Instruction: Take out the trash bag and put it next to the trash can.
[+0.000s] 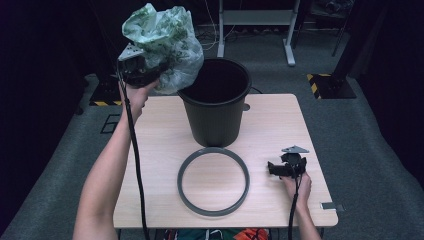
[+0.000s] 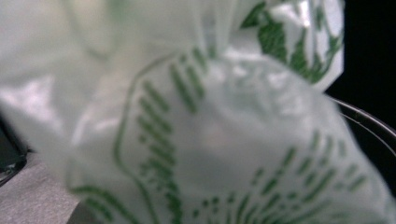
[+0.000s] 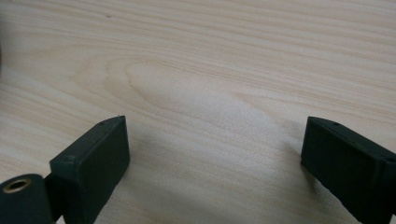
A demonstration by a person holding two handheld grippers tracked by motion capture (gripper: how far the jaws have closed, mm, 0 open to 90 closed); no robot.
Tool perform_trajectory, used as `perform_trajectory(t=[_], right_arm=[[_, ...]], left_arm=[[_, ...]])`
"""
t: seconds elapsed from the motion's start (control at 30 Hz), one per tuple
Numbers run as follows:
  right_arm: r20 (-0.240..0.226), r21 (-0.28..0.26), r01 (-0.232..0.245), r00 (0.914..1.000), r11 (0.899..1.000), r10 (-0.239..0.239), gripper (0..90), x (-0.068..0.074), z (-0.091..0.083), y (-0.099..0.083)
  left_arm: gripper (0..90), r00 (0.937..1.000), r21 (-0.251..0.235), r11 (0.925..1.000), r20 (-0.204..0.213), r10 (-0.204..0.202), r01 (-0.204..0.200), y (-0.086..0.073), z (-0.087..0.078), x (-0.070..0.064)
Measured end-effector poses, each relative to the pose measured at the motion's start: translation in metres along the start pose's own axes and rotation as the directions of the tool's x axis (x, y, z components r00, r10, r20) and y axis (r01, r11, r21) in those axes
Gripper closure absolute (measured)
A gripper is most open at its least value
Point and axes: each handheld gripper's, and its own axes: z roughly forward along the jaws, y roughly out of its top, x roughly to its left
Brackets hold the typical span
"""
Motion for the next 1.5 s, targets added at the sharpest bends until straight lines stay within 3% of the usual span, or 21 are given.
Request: perform_trajectory(t=[0.17,0.23,0.27,0.37,0.43,0.47,0.93,1.07,1.5], right_arm=[[0.0,0.0,-0.003,1.0,1.0,0.003,6.9,0.0,0.0,0.0],[0.0,0.0,-0.003,1.0,1.0,0.003,6.9,0.0,0.0,0.0],[0.0,0.0,-0.003,1.0,1.0,0.003,6.9,0.0,0.0,0.0],[0.0,0.0,-0.003,1.0,1.0,0.003,6.9,0.0,0.0,0.0],[0.0,0.0,-0.003,1.0,1.0,0.003,7.0,0.0,0.0,0.0],[0.0,0.0,-0.003,1.0,1.0,0.003,7.0,0.0,0.0,0.0],[0.002,0.0,-0.004,1.0,1.0,0.004,7.1,0.0,0.0,0.0],[0.002,0.0,-0.004,1.0,1.0,0.004,7.1,0.0,0.0,0.0],[0.0,-0.002,-0.003,1.0,1.0,0.003,7.7,0.001,0.0,0.0]], left_arm=[[82.2,0.9998,-0.019,0.9996,-0.003,-0.02,0.02,-0.004,-0.007,0.007],[82.3,0.9988,-0.034,0.9983,-0.008,-0.048,0.047,-0.005,-0.01,0.009],[82.3,0.9992,-0.042,0.9983,0.009,-0.039,0.04,-0.005,-0.012,0.012],[82.3,0.9989,-0.054,0.9974,-0.003,-0.048,0.047,-0.005,-0.018,0.016],[82.4,0.9971,-0.061,0.9959,-0.032,-0.069,0.067,-0.006,-0.022,0.018],[82.4,0.9977,-0.061,0.9969,-0.045,-0.051,0.049,-0.006,-0.025,0.022],[82.5,0.988,0.001,0.9929,-0.099,-0.119,0.119,-0.055,-0.033,0.051],[82.5,0.9844,0.016,0.9893,-0.103,-0.142,0.145,-0.069,-0.029,0.053],[82.1,0.9805,0.092,0.9809,-0.113,-0.161,0.172,-0.113,-0.012,0.057]])
